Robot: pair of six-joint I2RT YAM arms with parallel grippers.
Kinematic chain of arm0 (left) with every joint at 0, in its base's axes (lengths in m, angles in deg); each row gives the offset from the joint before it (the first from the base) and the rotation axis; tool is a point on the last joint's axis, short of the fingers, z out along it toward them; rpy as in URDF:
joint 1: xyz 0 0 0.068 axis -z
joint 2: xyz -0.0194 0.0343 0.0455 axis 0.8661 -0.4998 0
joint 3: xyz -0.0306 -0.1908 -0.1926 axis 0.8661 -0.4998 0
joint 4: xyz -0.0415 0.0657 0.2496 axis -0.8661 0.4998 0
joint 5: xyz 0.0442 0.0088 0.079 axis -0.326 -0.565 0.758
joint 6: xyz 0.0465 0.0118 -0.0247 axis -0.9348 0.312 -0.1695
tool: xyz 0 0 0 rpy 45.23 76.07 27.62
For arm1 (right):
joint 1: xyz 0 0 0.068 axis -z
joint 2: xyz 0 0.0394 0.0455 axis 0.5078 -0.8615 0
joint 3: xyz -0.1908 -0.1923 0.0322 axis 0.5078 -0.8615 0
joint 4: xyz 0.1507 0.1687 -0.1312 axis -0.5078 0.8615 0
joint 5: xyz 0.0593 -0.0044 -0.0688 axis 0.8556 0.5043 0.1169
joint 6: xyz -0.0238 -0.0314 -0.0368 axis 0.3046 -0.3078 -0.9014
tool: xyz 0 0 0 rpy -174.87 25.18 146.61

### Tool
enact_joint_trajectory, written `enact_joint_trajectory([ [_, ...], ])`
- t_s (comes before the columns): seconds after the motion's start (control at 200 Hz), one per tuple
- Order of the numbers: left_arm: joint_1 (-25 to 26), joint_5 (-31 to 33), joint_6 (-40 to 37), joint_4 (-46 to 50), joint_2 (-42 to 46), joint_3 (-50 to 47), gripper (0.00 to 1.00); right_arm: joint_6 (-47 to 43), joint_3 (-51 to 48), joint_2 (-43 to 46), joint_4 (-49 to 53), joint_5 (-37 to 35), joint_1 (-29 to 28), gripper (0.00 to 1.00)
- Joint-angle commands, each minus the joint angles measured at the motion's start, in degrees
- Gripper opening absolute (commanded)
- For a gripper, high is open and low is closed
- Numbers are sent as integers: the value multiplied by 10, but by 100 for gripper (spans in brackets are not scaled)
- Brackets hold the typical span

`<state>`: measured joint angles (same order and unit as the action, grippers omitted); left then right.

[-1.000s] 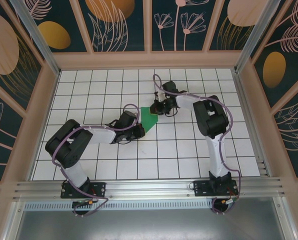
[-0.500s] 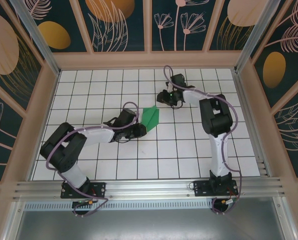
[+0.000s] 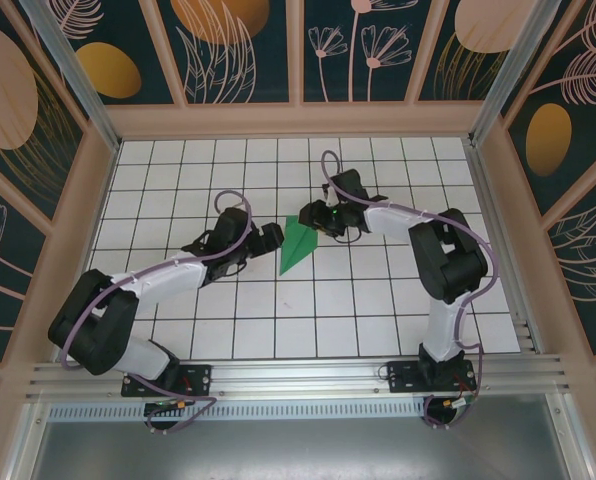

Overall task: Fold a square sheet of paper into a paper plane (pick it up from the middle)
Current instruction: Fourth fold the wing at the center of the table, then turn over the paper at the center of the table.

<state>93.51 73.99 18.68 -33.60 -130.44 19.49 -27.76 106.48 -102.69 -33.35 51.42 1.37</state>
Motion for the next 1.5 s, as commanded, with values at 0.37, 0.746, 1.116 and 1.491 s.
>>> enact_joint_trajectory([
  [0.37,-20,-1,22,-38,13,-38,99,50,32,-59,-8,-18,-14,49],
  [0.746,-25,-14,25,-41,12,-41,99,59,53,-81,-16,-2,-19,45],
  [1.116,-40,-61,42,-65,19,-54,98,64,35,-78,-67,43,-19,34],
  [1.491,-72,-199,94,-161,53,-99,98,72,-2,-7,-168,87,-10,4],
])
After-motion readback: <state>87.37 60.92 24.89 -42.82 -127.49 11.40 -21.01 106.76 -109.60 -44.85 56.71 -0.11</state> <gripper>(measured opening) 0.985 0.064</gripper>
